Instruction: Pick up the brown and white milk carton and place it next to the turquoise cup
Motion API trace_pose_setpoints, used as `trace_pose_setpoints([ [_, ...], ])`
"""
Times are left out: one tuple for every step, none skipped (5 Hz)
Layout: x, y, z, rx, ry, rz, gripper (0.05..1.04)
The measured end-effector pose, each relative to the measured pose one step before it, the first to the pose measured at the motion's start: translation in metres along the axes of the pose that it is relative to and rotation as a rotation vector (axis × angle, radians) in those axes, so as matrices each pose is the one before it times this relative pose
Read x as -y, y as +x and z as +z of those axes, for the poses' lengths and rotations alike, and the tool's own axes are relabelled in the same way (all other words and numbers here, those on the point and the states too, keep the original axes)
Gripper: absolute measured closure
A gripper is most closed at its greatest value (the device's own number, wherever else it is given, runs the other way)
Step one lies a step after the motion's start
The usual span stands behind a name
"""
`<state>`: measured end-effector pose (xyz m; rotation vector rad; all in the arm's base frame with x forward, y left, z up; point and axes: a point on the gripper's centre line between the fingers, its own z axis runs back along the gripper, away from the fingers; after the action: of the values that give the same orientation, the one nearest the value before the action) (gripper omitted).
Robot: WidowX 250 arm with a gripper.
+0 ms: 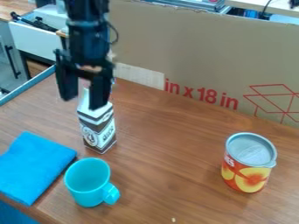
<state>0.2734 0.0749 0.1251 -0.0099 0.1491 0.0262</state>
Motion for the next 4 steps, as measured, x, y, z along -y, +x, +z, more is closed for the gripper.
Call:
trace_pose_setpoints([
  [0.001, -0.00584, 0.01221, 0.0239, 0.0056, -0.0065, 0.075],
  [0.00379, -0.01942, 0.02019, 0.0443, 0.0126, -0.0197, 0.075],
  [0.01619, -0.01579, 0.00722, 0.0003, 0.0271, -0.0606, 0.075],
  [0.01365, -0.02134, 0.01054, 0.0295, 0.0096, -0.0188, 0.075],
])
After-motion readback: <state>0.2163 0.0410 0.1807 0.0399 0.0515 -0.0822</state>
